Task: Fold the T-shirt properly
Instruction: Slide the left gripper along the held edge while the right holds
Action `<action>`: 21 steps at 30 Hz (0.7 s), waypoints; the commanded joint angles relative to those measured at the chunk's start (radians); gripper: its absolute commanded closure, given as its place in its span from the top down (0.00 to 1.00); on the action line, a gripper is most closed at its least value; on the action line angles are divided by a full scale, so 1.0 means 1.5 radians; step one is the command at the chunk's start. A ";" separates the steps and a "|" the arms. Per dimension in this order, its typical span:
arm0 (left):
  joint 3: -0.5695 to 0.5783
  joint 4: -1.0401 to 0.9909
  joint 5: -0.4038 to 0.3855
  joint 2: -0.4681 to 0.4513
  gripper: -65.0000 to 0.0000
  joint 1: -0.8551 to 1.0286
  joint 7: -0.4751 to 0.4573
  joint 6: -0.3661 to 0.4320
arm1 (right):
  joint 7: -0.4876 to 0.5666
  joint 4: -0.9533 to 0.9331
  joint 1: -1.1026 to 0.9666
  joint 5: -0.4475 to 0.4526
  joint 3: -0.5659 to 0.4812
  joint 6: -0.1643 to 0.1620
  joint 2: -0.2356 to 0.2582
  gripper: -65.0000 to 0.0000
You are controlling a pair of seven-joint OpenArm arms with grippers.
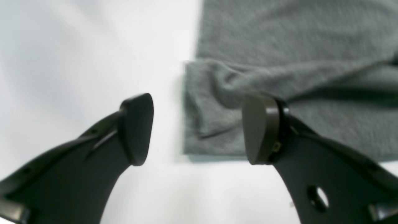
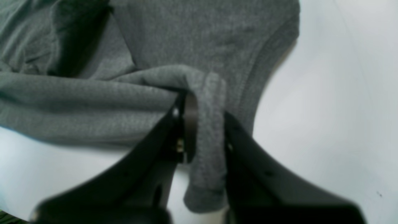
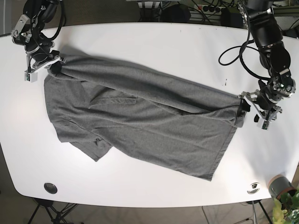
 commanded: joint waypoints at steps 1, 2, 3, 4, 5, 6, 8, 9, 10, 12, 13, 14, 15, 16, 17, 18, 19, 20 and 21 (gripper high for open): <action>-0.003 -0.013 0.009 -0.013 0.65 -0.010 -0.025 0.000 | 0.015 0.011 0.004 0.007 0.002 0.006 0.010 0.04; -0.004 -0.023 0.015 -0.013 0.65 -0.011 -0.025 0.000 | 0.015 0.011 0.004 0.007 0.002 0.006 0.009 0.04; -0.005 -0.037 0.021 -0.013 0.65 -0.011 -0.025 0.000 | 0.015 0.011 0.004 0.007 0.002 0.006 0.009 0.04; -0.006 -0.055 0.026 -0.013 0.65 -0.011 -0.027 0.000 | 0.015 0.011 0.005 0.007 0.002 0.006 0.009 0.04; -0.006 -0.068 0.029 -0.013 0.65 -0.011 -0.030 0.000 | 0.015 0.011 0.005 0.007 0.002 0.006 0.009 0.04; -0.006 -0.078 0.029 -0.013 0.65 -0.012 -0.037 0.000 | 0.015 0.011 0.005 0.007 0.002 0.006 0.009 0.04; -0.006 -0.096 0.030 -0.014 0.65 -0.010 -0.065 0.000 | 0.015 0.010 0.005 0.007 0.002 0.006 0.009 0.04; -0.006 -0.106 0.030 -0.014 0.65 -0.009 -0.078 0.000 | 0.015 0.010 0.005 0.007 0.002 0.006 0.009 0.04; -0.006 -0.114 0.030 -0.014 0.65 -0.007 -0.088 0.000 | 0.015 0.010 0.005 0.007 0.002 0.006 0.009 0.04; -0.004 -0.128 0.030 -0.014 0.65 -0.010 -0.098 0.000 | 0.015 0.011 0.005 0.007 0.002 0.006 0.009 0.04; -0.002 -0.137 0.031 -0.014 0.65 -0.011 -0.101 0.000 | 0.015 0.012 0.005 0.008 0.002 0.006 0.009 0.04; -0.002 -0.147 0.031 -0.014 0.65 -0.012 -0.101 0.000 | 0.015 0.012 0.005 0.010 0.002 0.006 0.009 0.04; -0.001 -0.152 0.031 -0.014 0.65 -0.015 -0.101 0.000 | 0.015 0.012 0.005 0.010 0.002 0.006 0.009 0.04; -0.001 -0.158 0.031 -0.014 0.65 -0.021 -0.102 0.000 | 0.015 0.012 0.005 0.009 0.002 0.006 0.009 0.04; -0.002 -0.168 0.031 -0.014 0.65 -0.029 -0.102 0.001 | 0.015 0.012 0.005 0.007 0.002 0.006 0.009 0.04; -0.002 -0.179 0.031 -0.014 0.65 -0.035 -0.102 0.001 | 0.015 0.012 0.005 0.007 0.002 0.006 0.009 0.04; -0.002 -0.190 0.031 -0.014 0.65 -0.040 -0.102 0.001 | 0.015 0.012 0.005 0.007 0.002 0.006 0.009 0.04; -0.002 -0.197 0.031 -0.014 0.65 -0.044 -0.102 0.001 | 0.015 0.012 0.005 0.007 0.002 0.006 0.009 0.04; -0.002 -0.209 0.031 -0.014 0.65 -0.051 -0.102 0.001 | 0.015 0.012 0.005 0.007 0.002 0.006 0.009 0.04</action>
